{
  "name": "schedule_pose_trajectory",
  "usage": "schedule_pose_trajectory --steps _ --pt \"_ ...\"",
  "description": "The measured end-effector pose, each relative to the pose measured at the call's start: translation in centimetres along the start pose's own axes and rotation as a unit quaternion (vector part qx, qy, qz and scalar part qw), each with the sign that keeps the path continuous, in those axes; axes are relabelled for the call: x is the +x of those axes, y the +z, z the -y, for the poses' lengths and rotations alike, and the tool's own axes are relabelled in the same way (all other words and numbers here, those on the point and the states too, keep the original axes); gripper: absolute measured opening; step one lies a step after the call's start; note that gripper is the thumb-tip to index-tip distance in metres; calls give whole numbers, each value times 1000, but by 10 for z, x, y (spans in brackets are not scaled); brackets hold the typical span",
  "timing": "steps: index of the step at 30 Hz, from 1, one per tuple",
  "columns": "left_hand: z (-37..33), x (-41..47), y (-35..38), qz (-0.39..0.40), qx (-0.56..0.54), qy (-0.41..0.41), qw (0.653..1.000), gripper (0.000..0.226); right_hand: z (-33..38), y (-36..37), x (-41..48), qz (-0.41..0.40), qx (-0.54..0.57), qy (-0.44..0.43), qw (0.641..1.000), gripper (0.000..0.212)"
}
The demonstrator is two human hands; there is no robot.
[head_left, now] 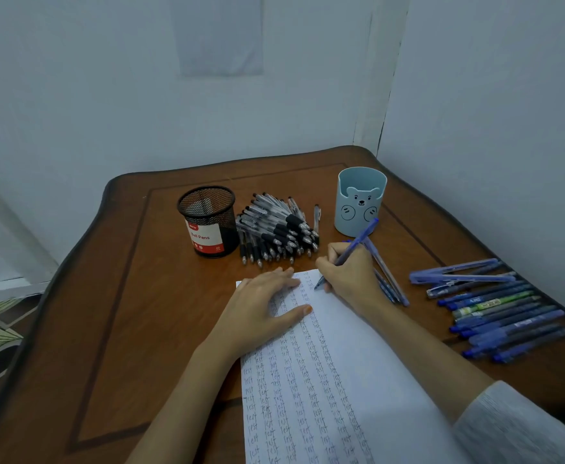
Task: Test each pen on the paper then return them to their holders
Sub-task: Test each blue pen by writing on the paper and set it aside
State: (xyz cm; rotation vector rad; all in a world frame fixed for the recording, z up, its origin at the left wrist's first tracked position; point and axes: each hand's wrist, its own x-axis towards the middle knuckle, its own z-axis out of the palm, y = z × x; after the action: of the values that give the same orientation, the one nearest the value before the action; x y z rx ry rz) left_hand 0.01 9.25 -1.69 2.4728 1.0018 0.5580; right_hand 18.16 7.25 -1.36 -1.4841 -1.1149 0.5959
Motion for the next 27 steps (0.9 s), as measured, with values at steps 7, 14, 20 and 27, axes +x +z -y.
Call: schedule_pose_trajectory --steps 7,14,20,27 --pt "-2 -1 -1 7 1 0 1000 57 -3 0 2 22 6 -6 1000 41" --pt "-4 -1 -2 9 9 -2 1000 57 -2 1 2 36 3 -12 999 42" --pt "-5 -1 -3 14 15 -6 1000 56 -3 1 2 21 9 -10 1000 43" --pt "-6 -2 -3 19 21 -7 1000 56 -3 0 2 15 9 -15 1000 41"
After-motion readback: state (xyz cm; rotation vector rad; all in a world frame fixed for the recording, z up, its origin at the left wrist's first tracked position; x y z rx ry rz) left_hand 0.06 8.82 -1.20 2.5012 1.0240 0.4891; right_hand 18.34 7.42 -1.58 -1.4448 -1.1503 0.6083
